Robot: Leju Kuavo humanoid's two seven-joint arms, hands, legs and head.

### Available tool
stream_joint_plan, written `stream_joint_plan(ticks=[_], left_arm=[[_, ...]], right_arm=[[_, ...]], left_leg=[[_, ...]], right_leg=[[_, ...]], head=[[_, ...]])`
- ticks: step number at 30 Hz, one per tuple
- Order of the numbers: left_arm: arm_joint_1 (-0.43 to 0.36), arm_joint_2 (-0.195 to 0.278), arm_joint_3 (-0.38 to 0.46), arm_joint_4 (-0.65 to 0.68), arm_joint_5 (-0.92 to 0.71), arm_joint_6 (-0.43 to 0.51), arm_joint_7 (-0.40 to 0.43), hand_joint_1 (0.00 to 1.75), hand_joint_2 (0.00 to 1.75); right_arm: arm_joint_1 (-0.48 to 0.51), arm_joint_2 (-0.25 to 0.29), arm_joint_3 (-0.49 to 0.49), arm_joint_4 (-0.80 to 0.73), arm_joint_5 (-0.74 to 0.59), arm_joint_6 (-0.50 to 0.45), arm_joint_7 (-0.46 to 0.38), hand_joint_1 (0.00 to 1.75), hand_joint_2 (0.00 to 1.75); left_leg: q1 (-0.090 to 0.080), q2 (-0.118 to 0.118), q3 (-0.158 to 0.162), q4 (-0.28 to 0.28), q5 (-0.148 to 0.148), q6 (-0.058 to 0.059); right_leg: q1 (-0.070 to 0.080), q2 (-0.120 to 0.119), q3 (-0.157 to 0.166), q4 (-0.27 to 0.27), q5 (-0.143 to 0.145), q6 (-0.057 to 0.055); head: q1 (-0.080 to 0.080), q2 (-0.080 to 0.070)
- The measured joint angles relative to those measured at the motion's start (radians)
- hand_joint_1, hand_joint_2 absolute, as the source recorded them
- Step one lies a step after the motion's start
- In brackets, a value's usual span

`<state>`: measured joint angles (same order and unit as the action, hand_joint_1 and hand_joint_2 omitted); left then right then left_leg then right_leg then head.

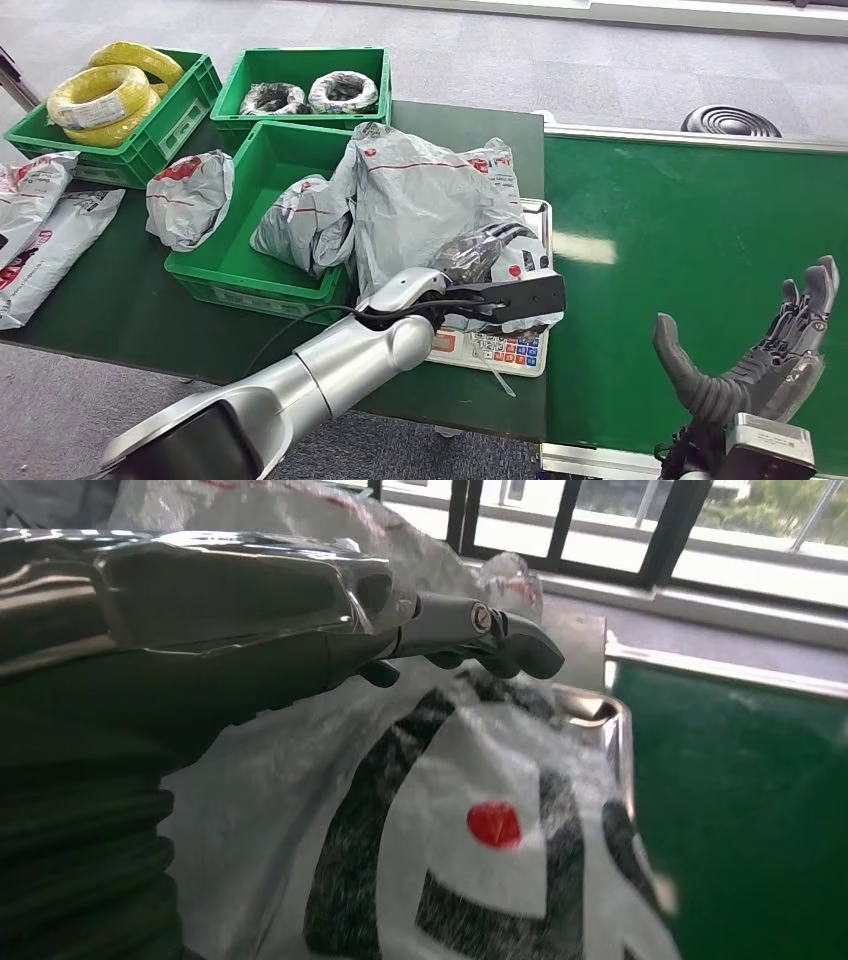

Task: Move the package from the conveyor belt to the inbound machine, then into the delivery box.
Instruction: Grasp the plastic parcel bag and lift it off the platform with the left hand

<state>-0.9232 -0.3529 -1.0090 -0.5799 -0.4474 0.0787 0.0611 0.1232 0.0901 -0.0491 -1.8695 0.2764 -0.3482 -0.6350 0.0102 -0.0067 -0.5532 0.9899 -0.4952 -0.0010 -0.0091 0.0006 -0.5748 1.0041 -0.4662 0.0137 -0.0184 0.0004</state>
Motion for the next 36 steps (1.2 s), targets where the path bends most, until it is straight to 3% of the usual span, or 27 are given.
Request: stream_joint_plan(ticks=[5, 7, 11, 19, 23, 36], left_arm=[[-0.001, 0.000, -0.095, 0.071, 0.007, 0.015, 0.084, 0.00, 1.75], [-0.001, 0.000, -0.120, 0.095, -0.004, 0.016, 0.121, 0.11, 1.75], [-0.003, 0.000, -0.164, 0.147, -0.028, 0.002, 0.180, 1.65, 1.75], [-0.024, -0.007, -0.201, 0.200, -0.034, -0.005, 0.200, 1.75, 1.75], [-0.026, -0.008, -0.197, 0.212, 0.001, 0.013, 0.162, 1.75, 1.75], [-0.059, -0.004, -0.051, 0.258, 0.126, -0.040, 0.044, 1.72, 1.75]], right_arm=[[0.012, 0.010, 0.019, -0.024, 0.006, 0.003, 0.000, 0.00, 1.75], [0.012, 0.013, 0.026, -0.027, 0.006, 0.005, 0.000, 0.00, 1.75], [0.010, 0.022, 0.037, -0.028, 0.009, 0.006, 0.000, 0.00, 1.75], [0.010, 0.029, 0.051, -0.029, 0.012, 0.004, 0.003, 0.00, 1.75], [0.010, 0.029, 0.052, -0.029, 0.012, -0.005, 0.006, 0.00, 1.75], [-0.004, 0.023, 0.065, -0.016, -0.002, -0.019, 0.015, 0.00, 1.75]], left_leg=[[0.000, 0.000, 0.000, 0.000, 0.000, 0.000], [0.000, 0.000, 0.000, 0.000, 0.000, 0.000], [0.000, 0.000, 0.001, 0.000, 0.000, 0.000], [0.000, 0.000, 0.004, 0.000, 0.000, 0.000], [0.000, 0.000, 0.005, 0.000, 0.000, 0.000], [0.000, 0.000, 0.006, 0.000, 0.001, 0.000]], right_leg=[[0.000, 0.000, 0.000, 0.000, 0.000, 0.000], [0.000, 0.000, 0.000, 0.000, 0.000, 0.000], [0.000, 0.000, 0.001, 0.000, 0.000, 0.000], [0.000, 0.000, 0.004, 0.000, 0.000, 0.000], [0.000, 0.000, 0.006, 0.000, 0.000, 0.000], [0.000, 0.000, 0.006, 0.000, 0.000, 0.000]], head=[[0.000, 0.000], [0.000, 0.000], [0.000, 0.000], [0.000, 0.000], [0.000, 0.000], [0.000, 0.000]])
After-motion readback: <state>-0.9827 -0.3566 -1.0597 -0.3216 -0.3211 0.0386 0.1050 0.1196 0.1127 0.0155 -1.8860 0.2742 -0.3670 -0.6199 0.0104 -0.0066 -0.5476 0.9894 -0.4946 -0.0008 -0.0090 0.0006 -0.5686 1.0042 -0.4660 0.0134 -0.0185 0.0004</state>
